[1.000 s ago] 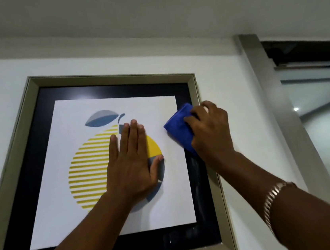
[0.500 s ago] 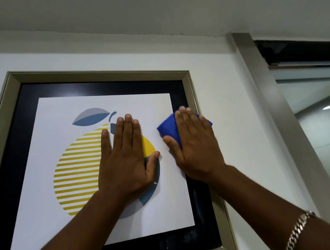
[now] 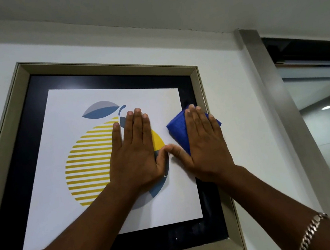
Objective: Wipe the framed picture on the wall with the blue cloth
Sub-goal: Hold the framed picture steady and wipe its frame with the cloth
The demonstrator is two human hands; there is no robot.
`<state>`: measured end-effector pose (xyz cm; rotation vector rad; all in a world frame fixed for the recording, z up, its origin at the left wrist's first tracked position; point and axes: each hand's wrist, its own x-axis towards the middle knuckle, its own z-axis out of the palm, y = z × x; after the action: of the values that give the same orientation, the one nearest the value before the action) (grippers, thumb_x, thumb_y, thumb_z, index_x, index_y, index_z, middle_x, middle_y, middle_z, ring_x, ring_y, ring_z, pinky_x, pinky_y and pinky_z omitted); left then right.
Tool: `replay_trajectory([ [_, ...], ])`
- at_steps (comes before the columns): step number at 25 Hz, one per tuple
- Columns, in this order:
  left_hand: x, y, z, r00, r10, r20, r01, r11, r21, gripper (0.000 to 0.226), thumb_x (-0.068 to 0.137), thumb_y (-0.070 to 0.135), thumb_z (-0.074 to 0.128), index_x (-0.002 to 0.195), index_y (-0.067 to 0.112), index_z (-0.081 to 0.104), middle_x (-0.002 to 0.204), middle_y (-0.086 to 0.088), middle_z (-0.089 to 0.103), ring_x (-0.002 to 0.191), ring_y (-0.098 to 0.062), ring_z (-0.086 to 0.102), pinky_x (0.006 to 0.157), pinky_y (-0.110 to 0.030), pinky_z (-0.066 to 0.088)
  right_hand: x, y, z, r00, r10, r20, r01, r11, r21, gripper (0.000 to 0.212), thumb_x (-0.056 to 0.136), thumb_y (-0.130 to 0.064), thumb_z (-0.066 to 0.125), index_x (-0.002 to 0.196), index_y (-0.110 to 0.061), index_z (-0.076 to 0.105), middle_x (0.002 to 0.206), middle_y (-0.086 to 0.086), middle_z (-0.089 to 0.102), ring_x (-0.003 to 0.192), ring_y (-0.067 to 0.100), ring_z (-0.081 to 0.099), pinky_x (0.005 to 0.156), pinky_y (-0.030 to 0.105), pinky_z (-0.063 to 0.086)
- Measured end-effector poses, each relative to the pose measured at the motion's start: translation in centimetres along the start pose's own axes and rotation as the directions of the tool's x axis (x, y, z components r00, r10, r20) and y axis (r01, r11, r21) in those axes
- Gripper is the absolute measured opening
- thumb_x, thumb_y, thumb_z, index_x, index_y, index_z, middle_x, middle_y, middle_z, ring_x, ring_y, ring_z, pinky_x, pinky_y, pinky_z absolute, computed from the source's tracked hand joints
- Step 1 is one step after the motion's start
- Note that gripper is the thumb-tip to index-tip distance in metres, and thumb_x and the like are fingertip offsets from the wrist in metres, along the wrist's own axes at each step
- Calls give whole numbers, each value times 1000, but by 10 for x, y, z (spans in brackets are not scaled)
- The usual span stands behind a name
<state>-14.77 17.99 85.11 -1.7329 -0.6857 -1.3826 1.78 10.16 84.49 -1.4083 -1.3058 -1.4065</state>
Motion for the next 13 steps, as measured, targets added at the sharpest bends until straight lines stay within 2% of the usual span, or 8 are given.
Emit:
replay_trajectory([
  [4, 0, 2, -2, 1000, -4, -1, 4, 1000, -14, 92, 85, 65, 6, 154, 5, 0, 165, -16, -6, 153, -30, -8, 124, -55, 3, 0, 6, -2, 1000, -10, 7, 10, 999, -32, 107, 76, -84, 0, 152, -9, -1, 163, 10, 1, 151, 23, -3, 123, 45, 3],
  [8, 0, 1, 0, 1000, -10, -1, 10, 1000, -27, 91, 86, 65, 6, 155, 6, -1, 165, -15, -7, 153, -29, -9, 124, -55, 4, 31, 5, -9, 1000, 2, 0, -2, 1000, -9, 112, 70, -86, -7, 152, -9, -2, 164, 10, 0, 151, 23, -3, 123, 43, -1],
  [13, 0, 1, 0, 1000, -10, 7, 10, 1000, -24, 91, 87, 65, 10, 154, 6, -5, 165, -15, -10, 153, -30, -10, 124, -55, 3, -40, -3, 8, 1000, -22, -5, 22, 999, 31, 101, 82, -82, 11, 153, -11, -1, 164, 8, 0, 151, 20, -5, 123, 44, 2],
])
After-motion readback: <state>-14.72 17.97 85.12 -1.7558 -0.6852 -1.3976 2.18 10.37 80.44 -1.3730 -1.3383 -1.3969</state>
